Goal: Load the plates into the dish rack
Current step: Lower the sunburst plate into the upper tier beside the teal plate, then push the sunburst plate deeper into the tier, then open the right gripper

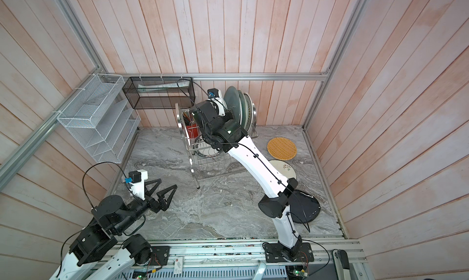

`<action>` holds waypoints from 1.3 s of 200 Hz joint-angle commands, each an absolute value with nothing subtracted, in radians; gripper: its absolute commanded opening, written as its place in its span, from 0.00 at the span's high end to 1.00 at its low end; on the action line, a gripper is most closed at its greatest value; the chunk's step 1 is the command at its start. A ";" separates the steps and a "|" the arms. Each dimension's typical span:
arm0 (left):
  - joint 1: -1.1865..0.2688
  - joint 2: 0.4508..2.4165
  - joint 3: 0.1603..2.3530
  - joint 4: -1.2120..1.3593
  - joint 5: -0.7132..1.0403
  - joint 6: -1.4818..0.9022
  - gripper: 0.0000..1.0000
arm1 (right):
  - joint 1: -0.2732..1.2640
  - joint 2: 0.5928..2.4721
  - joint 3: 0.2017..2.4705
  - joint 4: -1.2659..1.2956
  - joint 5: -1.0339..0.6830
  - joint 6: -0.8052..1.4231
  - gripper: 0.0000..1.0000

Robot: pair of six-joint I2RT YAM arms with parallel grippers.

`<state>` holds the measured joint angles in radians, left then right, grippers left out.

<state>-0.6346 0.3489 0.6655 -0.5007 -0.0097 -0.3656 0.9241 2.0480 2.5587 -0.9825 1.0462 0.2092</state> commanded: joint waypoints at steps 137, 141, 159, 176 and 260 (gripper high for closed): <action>-0.624 0.376 0.653 -0.478 0.020 -0.347 0.00 | 0.987 2.031 2.470 -1.052 1.002 0.373 1.00; -0.624 0.377 0.654 -0.478 0.020 -0.347 0.00 | 0.986 2.027 2.460 -1.048 0.999 0.375 1.00; -0.623 0.380 0.653 -0.479 0.020 -0.348 0.00 | 0.983 2.008 2.424 -1.039 0.987 0.384 1.00; -0.624 0.383 0.655 -0.480 0.019 -0.348 0.00 | 0.975 1.988 2.397 -1.026 0.964 0.379 1.00; -0.624 0.398 0.655 -0.479 0.017 -0.350 0.00 | 0.917 1.959 2.388 -0.979 0.857 0.317 0.86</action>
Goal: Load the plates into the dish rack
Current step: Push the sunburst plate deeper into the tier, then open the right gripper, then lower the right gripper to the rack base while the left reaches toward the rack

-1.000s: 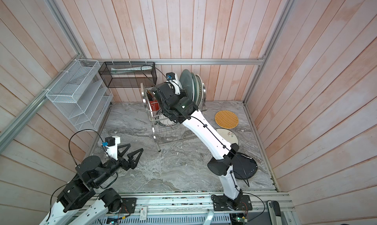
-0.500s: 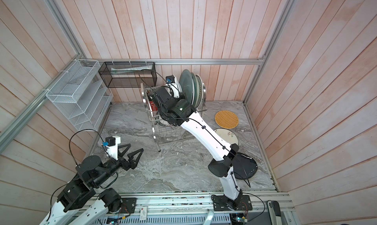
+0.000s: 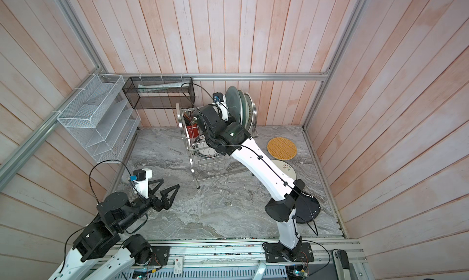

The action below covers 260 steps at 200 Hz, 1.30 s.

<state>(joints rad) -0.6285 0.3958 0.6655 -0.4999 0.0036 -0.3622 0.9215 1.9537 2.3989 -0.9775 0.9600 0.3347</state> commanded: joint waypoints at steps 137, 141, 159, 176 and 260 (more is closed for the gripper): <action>-0.624 0.409 0.657 -0.482 0.012 -0.352 0.00 | 0.904 1.942 2.490 -0.957 0.788 0.242 0.45; -0.623 0.410 0.657 -0.482 0.012 -0.352 0.00 | 0.905 1.938 2.494 -0.955 0.781 0.240 0.44; -0.624 0.414 0.657 -0.484 0.008 -0.353 0.00 | 0.905 1.910 2.497 -0.941 0.736 0.227 0.41; -0.624 0.421 0.660 -0.489 0.000 -0.359 0.00 | 0.905 1.852 2.451 -0.905 0.696 0.213 0.37; -0.624 0.465 0.657 -0.491 -0.048 -0.435 0.00 | 0.883 1.096 1.481 -0.380 0.557 0.162 0.02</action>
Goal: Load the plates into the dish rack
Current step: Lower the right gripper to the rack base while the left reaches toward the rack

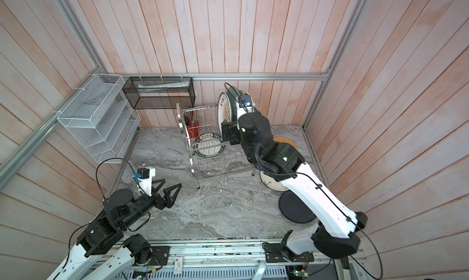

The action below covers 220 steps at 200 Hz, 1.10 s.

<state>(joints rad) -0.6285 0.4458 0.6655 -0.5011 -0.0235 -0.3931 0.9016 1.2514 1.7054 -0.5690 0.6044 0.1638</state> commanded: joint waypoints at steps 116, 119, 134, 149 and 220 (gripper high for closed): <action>-0.632 0.951 0.578 -0.188 -0.142 -0.712 0.09 | 0.431 0.946 0.564 0.153 0.206 0.326 0.02; -0.633 0.961 0.578 -0.187 -0.149 -0.715 0.10 | 0.431 0.963 0.567 0.160 0.206 0.327 0.02; -0.638 1.003 0.590 -0.176 -0.172 -0.731 0.14 | 0.429 1.043 0.571 0.216 0.196 0.318 0.02; -0.648 1.030 0.599 -0.156 -0.187 -0.741 0.17 | 0.417 1.116 0.578 0.274 0.183 0.316 0.02; -0.679 1.171 0.666 -0.149 -0.337 -0.785 0.34 | 0.369 1.341 0.654 0.371 0.150 0.315 0.09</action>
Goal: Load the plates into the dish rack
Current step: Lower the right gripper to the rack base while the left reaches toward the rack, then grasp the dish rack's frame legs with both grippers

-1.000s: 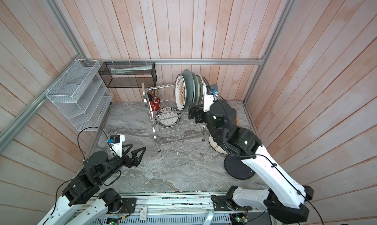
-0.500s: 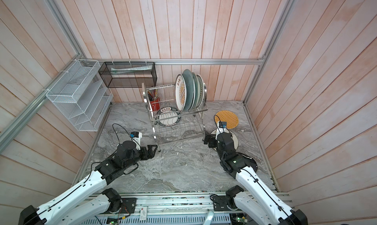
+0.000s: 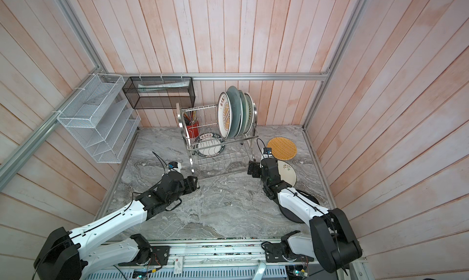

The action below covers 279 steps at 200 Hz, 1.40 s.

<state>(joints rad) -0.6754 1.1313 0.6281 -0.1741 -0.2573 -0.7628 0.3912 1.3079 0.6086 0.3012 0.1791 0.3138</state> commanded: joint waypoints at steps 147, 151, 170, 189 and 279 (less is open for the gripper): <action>-0.628 1.453 0.799 -0.112 -0.428 -0.793 0.67 | 0.346 1.513 0.735 0.380 -0.025 0.257 0.66; -0.626 1.459 0.799 -0.109 -0.426 -0.792 0.69 | 0.346 1.515 0.735 0.381 -0.027 0.258 0.67; -0.621 1.474 0.802 -0.098 -0.425 -0.776 0.76 | 0.346 1.526 0.739 0.369 -0.030 0.258 0.73; -0.621 1.474 0.799 -0.083 -0.418 -0.757 0.84 | 0.346 1.532 0.741 0.361 -0.038 0.255 0.79; -0.618 1.299 0.687 -0.195 -0.487 -0.786 1.00 | 0.398 1.502 0.710 0.346 -0.094 0.310 1.00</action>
<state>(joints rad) -0.6346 1.3670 0.7296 -0.1051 -0.4328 -0.7055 0.3813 1.5116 0.7242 0.3847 -0.1005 0.1825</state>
